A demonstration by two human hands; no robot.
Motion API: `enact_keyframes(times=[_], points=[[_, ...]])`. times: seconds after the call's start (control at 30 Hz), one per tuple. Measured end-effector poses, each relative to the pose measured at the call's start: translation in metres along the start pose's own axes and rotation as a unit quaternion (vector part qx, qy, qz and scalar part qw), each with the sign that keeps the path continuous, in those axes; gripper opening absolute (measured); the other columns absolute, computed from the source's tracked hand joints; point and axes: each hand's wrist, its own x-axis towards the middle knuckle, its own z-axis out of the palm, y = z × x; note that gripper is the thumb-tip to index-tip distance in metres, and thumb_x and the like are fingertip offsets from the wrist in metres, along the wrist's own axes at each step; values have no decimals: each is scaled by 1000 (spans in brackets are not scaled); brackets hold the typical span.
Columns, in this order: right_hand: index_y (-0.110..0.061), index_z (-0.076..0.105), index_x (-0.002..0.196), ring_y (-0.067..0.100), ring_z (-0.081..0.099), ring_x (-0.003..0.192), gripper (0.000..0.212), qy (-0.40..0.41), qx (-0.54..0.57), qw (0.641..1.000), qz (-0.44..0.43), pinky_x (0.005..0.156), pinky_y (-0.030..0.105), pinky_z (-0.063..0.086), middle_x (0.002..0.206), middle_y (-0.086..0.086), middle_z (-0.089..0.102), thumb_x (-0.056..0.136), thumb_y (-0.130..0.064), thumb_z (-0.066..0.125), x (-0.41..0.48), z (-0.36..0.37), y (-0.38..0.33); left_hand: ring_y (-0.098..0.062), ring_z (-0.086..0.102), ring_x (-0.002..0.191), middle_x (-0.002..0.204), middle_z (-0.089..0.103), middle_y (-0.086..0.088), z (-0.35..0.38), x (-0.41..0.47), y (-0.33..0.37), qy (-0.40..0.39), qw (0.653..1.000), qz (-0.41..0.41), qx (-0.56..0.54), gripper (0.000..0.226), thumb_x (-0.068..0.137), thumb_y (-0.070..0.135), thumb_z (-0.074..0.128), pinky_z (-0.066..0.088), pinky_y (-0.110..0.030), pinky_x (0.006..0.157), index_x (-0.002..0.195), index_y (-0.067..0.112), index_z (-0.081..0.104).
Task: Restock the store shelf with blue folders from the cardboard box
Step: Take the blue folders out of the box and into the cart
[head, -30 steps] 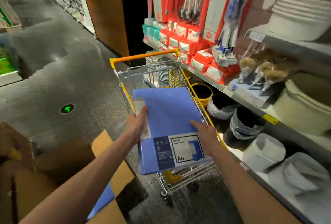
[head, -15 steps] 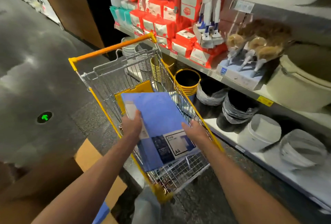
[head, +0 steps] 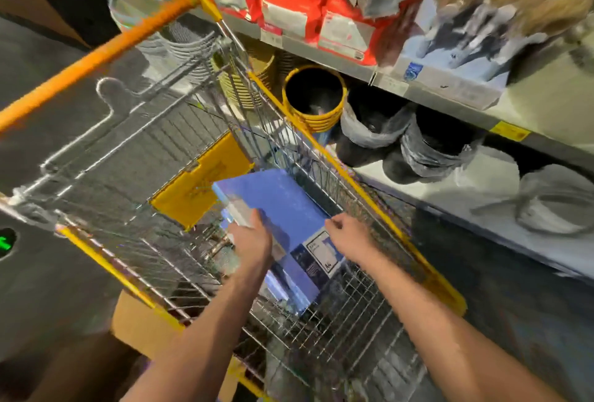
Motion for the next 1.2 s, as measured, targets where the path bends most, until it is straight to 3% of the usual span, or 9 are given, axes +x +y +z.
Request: enact_keyframes(times=[0.13, 0.2, 0.27, 0.5, 0.67, 0.77, 0.97, 1.13, 1.2], points=[[-15, 63, 121, 25, 64, 98, 37, -23, 7, 999, 41, 78, 31, 47, 113, 10, 69, 102, -42, 46, 27, 13, 8, -39, 59, 116, 128, 60, -21, 37, 32, -3, -36, 996, -40, 68, 75, 103, 50, 47, 48, -44, 96, 150, -3, 22], [-15, 61, 122, 20, 58, 87, 37, -33, 7, 998, 48, 69, 29, 45, 108, 8, 68, 103, -42, 44, 35, 18, 12, -34, 62, 100, 97, 63, -11, 51, 43, -8, -71, 990, -23, 118, 65, 106, 46, 42, 49, -42, 85, 142, -6, 28], [-16, 60, 125, 19, 56, 86, 35, -43, 4, 998, 52, 66, 28, 40, 110, 9, 67, 104, -39, 44, 40, 22, 17, -32, 64, 87, 74, 54, -4, 55, 51, -9, -108, 973, 26, 203, 45, 107, 44, 40, 49, -42, 75, 110, 0, 43], [-15, 60, 121, 22, 56, 88, 35, -69, 25, 995, 64, 65, 27, 39, 98, 3, 64, 104, -40, 41, 50, 37, 22, -26, 70, 74, 76, 66, 0, 39, 84, -20, -152, 844, 184, 480, 75, 94, 78, 28, 58, -37, 77, 91, 13, 66], [-18, 59, 116, 25, 60, 95, 35, -79, 21, 996, 33, 84, 43, 51, 104, 1, 64, 102, -45, 41, 38, 34, 22, -31, 69, 93, 94, 70, -9, 12, 62, 5, -170, 784, 250, 542, 56, 105, 58, 30, 46, -35, 74, 99, 17, 68], [-16, 59, 114, 22, 59, 80, 33, -73, 31, 997, 6, 70, 35, 48, 102, 4, 64, 102, -43, 43, 25, 24, 17, -36, 67, 97, 99, 69, -17, 0, 43, 13, -153, 808, 243, 514, 58, 105, 55, 33, 47, -38, 77, 99, 6, 64], [0, 65, 111, 36, 61, 103, 37, -24, 43, 994, -101, 88, 43, 50, 110, 17, 67, 101, -32, 49, -29, -9, 20, -22, 58, 81, 95, 69, -5, -26, -42, 13, -109, 870, 273, 395, 45, 105, 50, 41, 38, -30, 71, 109, 11, 62], [-5, 65, 116, 29, 60, 100, 33, -35, 44, 981, -187, 80, 33, 45, 109, 11, 66, 101, -30, 50, -103, -35, 40, -27, 71, 77, 94, 73, -7, -73, -134, -25, -63, 912, 317, 251, 42, 103, 53, 44, 60, -42, 73, 108, 16, 62], [-5, 65, 101, 25, 55, 87, 26, -45, 53, 972, -226, 73, 30, 40, 94, 10, 62, 100, -27, 51, -139, -40, 43, -24, 71, 71, 92, 74, -6, -95, -171, -46, -33, 919, 330, 215, 37, 101, 52, 47, 60, -41, 71, 103, 19, 62]])
